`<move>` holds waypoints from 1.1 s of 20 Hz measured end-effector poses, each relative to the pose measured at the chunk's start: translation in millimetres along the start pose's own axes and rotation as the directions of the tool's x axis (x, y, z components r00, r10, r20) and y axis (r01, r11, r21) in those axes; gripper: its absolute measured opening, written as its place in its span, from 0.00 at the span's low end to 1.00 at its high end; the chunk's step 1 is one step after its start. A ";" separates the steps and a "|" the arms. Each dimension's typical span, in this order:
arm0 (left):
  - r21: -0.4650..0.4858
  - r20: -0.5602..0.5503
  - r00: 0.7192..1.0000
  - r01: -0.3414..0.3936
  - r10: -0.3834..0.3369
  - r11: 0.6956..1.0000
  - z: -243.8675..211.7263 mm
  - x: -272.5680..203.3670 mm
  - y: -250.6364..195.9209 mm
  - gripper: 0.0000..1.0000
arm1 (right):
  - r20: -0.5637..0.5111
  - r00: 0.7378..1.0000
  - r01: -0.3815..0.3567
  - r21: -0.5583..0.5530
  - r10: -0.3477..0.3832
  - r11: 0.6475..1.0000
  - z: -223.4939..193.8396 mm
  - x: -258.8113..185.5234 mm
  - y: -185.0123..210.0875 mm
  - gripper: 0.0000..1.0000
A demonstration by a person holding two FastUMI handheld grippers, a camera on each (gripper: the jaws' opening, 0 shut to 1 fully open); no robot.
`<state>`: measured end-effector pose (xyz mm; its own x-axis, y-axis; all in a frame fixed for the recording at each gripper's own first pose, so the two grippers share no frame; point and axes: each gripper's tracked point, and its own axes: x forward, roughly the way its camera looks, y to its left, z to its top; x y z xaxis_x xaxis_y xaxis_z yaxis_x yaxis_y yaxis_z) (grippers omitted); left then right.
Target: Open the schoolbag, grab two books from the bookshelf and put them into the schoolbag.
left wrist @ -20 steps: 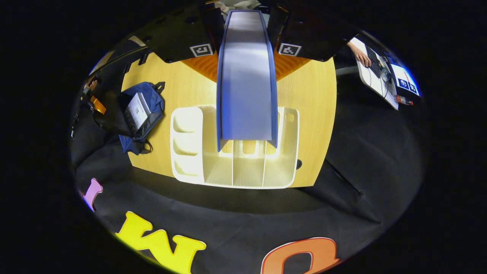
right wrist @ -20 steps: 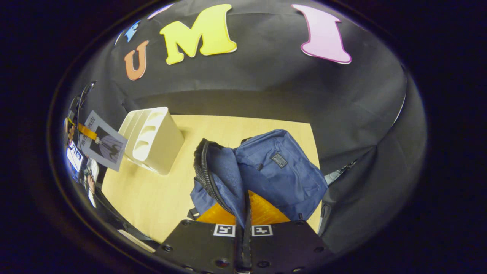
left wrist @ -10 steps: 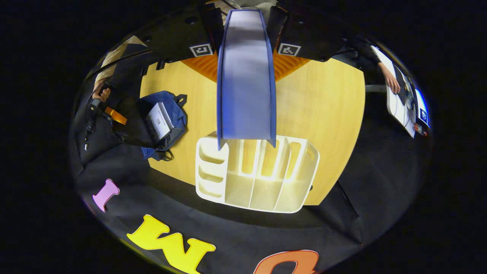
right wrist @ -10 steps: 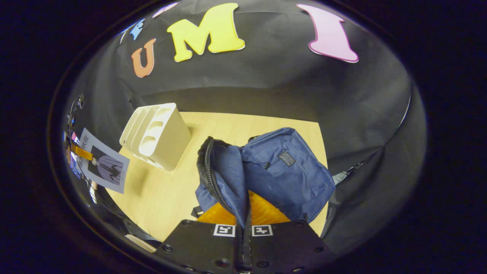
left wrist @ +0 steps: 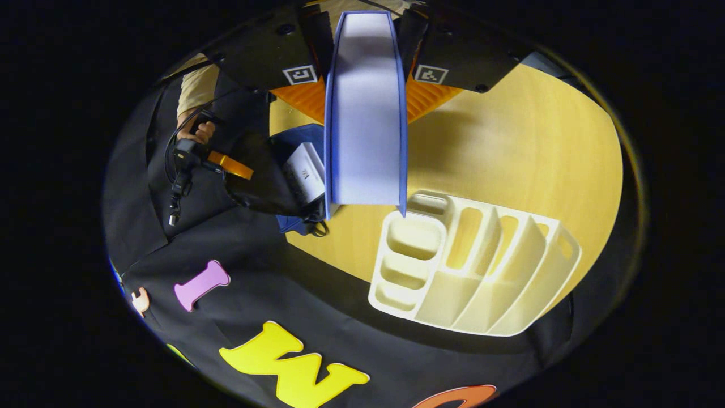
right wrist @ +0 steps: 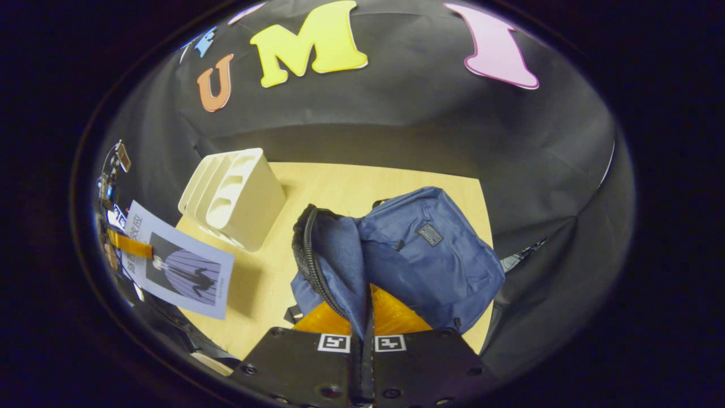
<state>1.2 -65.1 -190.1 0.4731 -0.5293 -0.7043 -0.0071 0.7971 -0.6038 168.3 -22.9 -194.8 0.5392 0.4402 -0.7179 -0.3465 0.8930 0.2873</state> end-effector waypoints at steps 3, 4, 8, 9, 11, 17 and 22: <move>0.006 -0.031 0.997 0.075 -0.075 0.997 -4.7 37.1 -28.5 0.48 | -0.006 1.000 0.003 -0.004 -0.003 1.000 1.7 3.8 -2.1 0.01; -0.003 -0.040 0.994 0.099 -0.099 0.995 -4.5 49.5 -36.9 0.48 | -0.004 1.000 0.007 -0.002 -0.007 1.000 2.3 4.0 -3.2 0.01; -0.057 -0.051 0.978 0.200 -0.203 0.978 -2.3 91.8 -71.0 0.53 | 0.007 1.000 0.023 0.004 -0.023 1.000 6.2 2.6 -8.6 0.01; -0.067 -0.046 0.971 0.231 -0.235 0.971 -0.8 100.2 -80.2 0.48 | 0.007 1.000 0.027 0.003 -0.027 1.000 7.6 2.3 -9.8 0.01; -0.107 -0.022 0.957 0.287 -0.291 0.952 1.3 117.0 -91.3 0.48 | 0.008 0.999 0.036 0.000 -0.036 0.999 12.0 1.1 -11.1 0.01; -0.299 0.091 0.914 0.403 -0.395 0.865 2.3 183.7 -93.7 0.48 | 0.025 0.998 0.050 -0.040 -0.049 0.998 30.2 -5.7 -4.0 0.01; -0.347 0.179 0.900 0.435 -0.396 0.831 -10.1 231.3 -100.6 0.48 | 0.026 0.999 0.041 -0.084 -0.039 0.996 42.1 -2.5 -2.1 0.01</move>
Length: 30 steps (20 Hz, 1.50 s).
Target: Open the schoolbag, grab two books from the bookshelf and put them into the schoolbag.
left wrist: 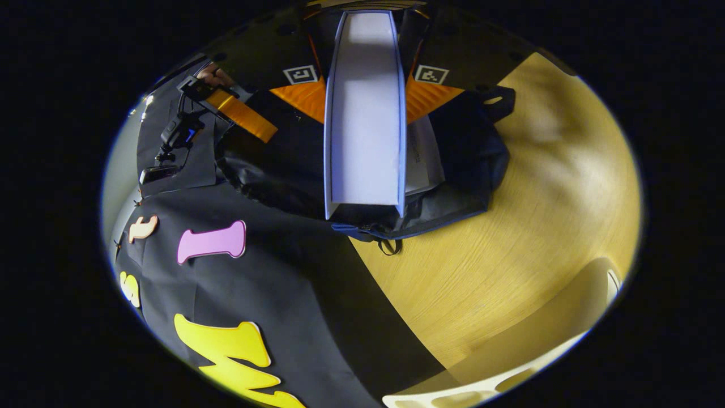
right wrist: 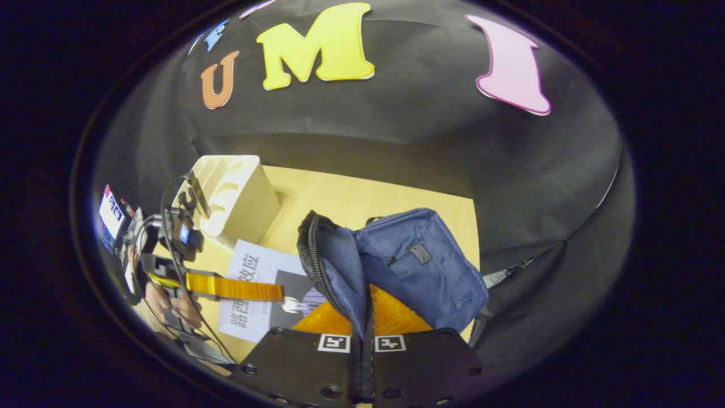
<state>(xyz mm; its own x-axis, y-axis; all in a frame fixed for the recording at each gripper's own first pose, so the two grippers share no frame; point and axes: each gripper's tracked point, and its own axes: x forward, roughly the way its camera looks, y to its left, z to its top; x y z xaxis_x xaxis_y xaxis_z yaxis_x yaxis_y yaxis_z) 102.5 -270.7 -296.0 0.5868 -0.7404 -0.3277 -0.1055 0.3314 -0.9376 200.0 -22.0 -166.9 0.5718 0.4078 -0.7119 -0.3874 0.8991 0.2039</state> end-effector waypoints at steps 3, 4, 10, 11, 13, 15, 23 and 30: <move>-0.038 0.103 0.994 0.050 -0.045 0.998 3.8 27.6 1.5 0.48 | 0.010 1.000 -0.020 -0.064 0.021 0.998 5.1 -5.2 1.4 0.01; -0.049 0.130 0.990 0.068 -0.061 0.996 4.0 37.2 3.3 0.48 | 0.012 0.999 -0.034 -0.085 0.035 0.996 7.9 -5.5 4.9 0.01; -0.081 0.209 0.969 0.153 -0.133 0.985 16.7 100.5 -6.6 0.48 | -0.004 0.996 -0.089 -0.227 0.091 0.970 11.7 -7.5 19.8 0.01; -0.082 0.220 0.966 0.159 -0.138 0.984 18.1 110.4 -8.6 0.48 | -0.009 0.995 -0.101 -0.235 0.102 0.967 12.3 -6.8 23.1 0.01; -0.094 0.238 0.961 0.171 -0.145 0.981 22.1 128.7 -13.8 0.48 | -0.015 0.993 -0.121 -0.239 0.121 0.963 9.0 -7.5 25.8 0.00; -0.106 0.245 0.959 0.174 -0.143 0.979 23.8 144.5 -15.5 0.48 | -0.024 0.990 -0.140 -0.249 0.138 0.958 7.8 -7.4 31.2 0.01; -0.206 0.222 0.964 0.190 -0.144 0.960 20.2 153.3 -7.9 0.54 | -0.007 0.991 -0.130 -0.236 0.132 0.963 6.9 -5.5 22.7 0.01; -0.127 0.197 0.980 0.029 -0.004 0.991 17.0 104.3 7.1 0.77 | 0.007 0.994 -0.107 -0.174 0.110 0.979 4.4 -0.3 15.0 0.01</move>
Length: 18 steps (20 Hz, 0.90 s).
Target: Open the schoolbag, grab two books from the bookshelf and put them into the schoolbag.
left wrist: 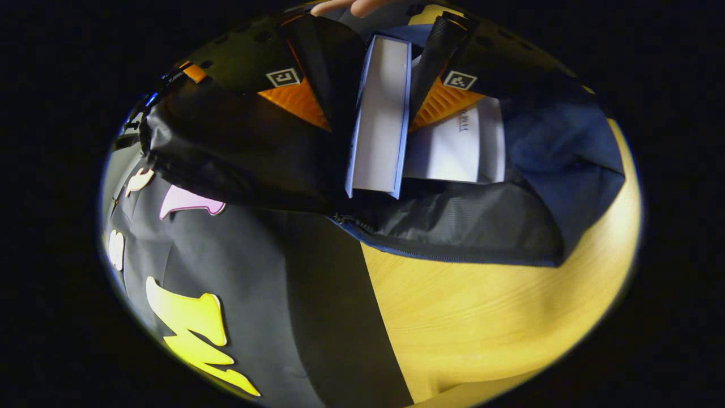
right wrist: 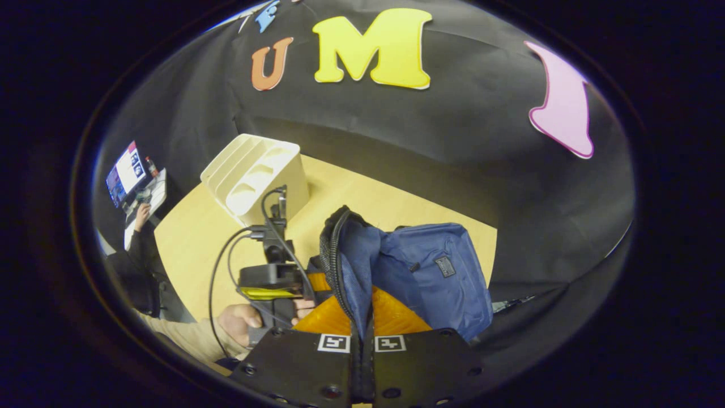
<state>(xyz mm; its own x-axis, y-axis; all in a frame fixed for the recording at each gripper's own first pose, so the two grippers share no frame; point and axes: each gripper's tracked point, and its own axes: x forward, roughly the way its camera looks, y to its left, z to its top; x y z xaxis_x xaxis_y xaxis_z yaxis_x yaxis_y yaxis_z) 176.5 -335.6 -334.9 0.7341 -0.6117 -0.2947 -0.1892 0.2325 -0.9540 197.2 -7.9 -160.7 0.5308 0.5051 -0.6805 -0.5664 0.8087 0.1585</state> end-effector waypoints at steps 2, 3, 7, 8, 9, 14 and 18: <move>0.046 0.000 1.000 -0.015 0.015 0.999 3.1 -24.6 -1.8 0.78 | 0.003 1.000 0.012 0.014 -0.012 1.000 -3.2 2.4 -1.4 0.01; 0.053 -0.009 1.000 -0.007 0.008 0.999 5.1 -39.6 -7.0 0.91 | 0.002 1.000 0.024 0.015 -0.024 1.000 -5.0 4.9 -3.3 0.01; 0.145 0.002 0.999 -0.045 0.046 0.988 17.6 -92.9 -17.5 0.79 | 0.003 0.999 0.043 0.075 -0.043 0.996 -10.9 5.5 -1.3 0.01; 0.176 -0.003 0.998 -0.061 0.063 0.982 17.7 -105.8 -17.6 0.79 | 0.001 0.999 0.052 0.080 -0.052 0.995 -12.5 6.7 -0.2 0.01; 0.207 -0.004 0.996 -0.090 0.093 0.974 19.2 -117.0 -14.8 0.79 | -0.004 0.998 0.059 0.087 -0.059 0.994 -14.8 7.9 1.1 0.01; 0.390 0.012 0.952 -0.285 0.305 0.876 24.4 -177.0 15.5 0.79 | -0.012 0.995 0.100 0.117 -0.099 0.988 -28.5 8.7 12.9 0.03; 0.516 0.045 0.901 -0.391 0.432 0.762 27.2 -232.7 32.0 0.79 | -0.004 0.995 0.103 0.145 -0.104 0.984 -38.6 7.5 24.9 0.09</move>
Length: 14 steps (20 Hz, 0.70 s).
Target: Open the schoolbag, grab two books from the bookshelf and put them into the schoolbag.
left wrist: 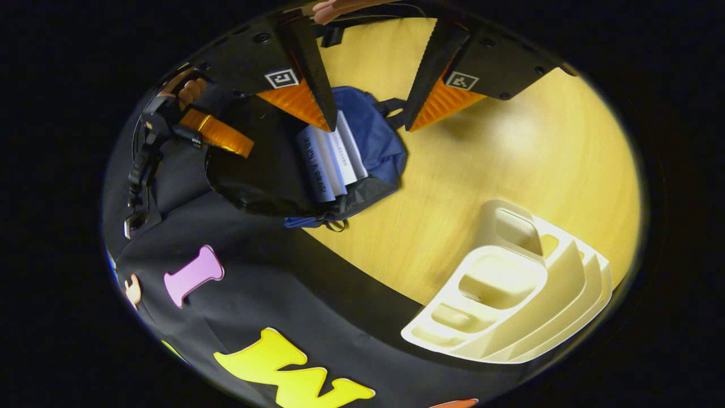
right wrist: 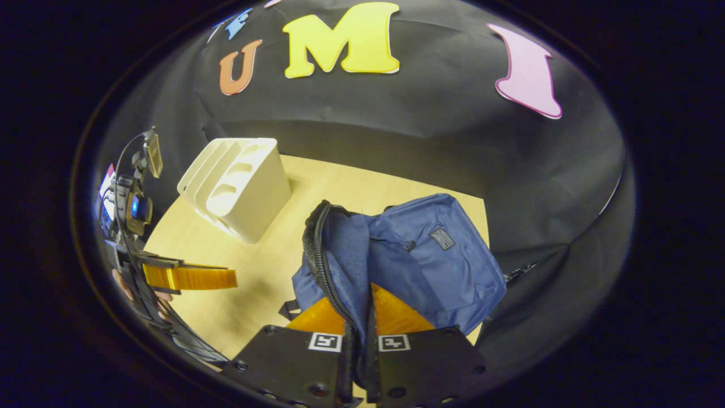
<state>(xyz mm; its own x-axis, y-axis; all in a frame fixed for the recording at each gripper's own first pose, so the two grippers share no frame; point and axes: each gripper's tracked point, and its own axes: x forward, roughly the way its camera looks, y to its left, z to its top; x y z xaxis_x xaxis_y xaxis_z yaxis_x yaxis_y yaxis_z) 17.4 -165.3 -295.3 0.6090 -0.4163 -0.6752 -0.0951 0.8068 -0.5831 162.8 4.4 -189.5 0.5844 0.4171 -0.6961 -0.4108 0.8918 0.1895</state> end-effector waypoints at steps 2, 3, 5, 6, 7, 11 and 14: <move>0.088 -0.005 0.998 -0.055 0.056 0.995 -5.7 -21.0 18.7 0.79 | 0.022 1.000 0.022 0.013 -0.022 1.000 -3.9 -0.8 0.4 0.18; 0.128 -0.002 0.996 -0.084 0.085 0.988 -7.4 -30.9 28.4 0.78 | 0.029 0.999 0.027 0.015 -0.028 1.000 -5.8 -1.3 2.4 0.25; 0.198 0.008 0.989 -0.145 0.146 0.969 -7.1 -53.2 46.9 0.78 | 0.042 0.998 0.035 0.025 -0.036 0.999 -10.3 -4.7 6.3 0.34; 0.226 0.019 0.987 -0.158 0.157 0.961 -6.5 -62.9 53.5 0.78 | 0.045 0.998 0.038 0.032 -0.039 0.999 -13.1 -5.4 9.2 0.39; 0.254 0.036 0.983 -0.181 0.178 0.950 -3.8 -72.2 60.6 0.79 | 0.055 0.997 0.048 0.035 -0.050 0.998 -13.6 -8.2 9.4 0.51; 0.338 0.238 0.932 -0.345 0.275 0.876 45.5 -120.2 78.6 0.79 | 0.097 0.994 0.046 0.033 -0.049 0.998 -15.0 -27.4 23.5 0.77; 0.348 0.439 0.862 -0.423 0.253 0.836 96.2 -168.2 65.3 0.78 | 0.147 0.988 0.044 0.032 -0.048 0.999 -7.5 -53.7 35.1 0.88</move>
<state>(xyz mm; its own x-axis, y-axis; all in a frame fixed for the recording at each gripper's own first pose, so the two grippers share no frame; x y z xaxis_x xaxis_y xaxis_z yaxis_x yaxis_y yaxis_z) -15.5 -2.3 -176.4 0.8468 0.0294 -0.5310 -0.0627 0.9970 -0.0448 111.7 12.0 -150.7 0.6998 0.3947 -0.5954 -0.3622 0.9145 0.1805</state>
